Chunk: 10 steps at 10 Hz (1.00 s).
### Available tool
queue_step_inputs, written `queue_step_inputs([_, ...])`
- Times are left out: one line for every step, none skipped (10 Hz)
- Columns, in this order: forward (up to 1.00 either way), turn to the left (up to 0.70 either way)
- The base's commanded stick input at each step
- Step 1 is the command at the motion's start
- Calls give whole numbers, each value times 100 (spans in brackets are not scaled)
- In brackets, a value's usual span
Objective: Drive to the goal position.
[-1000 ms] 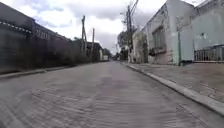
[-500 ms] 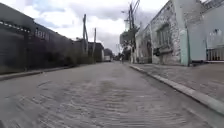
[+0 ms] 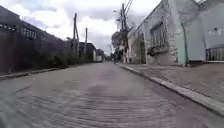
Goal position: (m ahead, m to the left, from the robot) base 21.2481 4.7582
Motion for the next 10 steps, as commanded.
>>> queue_step_inputs([100,6])
queue_step_inputs([100,6])
queue_step_inputs([100,6])
queue_step_inputs([100,6])
queue_step_inputs([100,6])
queue_step_inputs([100,6])
queue_step_inputs([100,6])
queue_step_inputs([100,6])
queue_step_inputs([100,6])
queue_step_inputs([100,6])
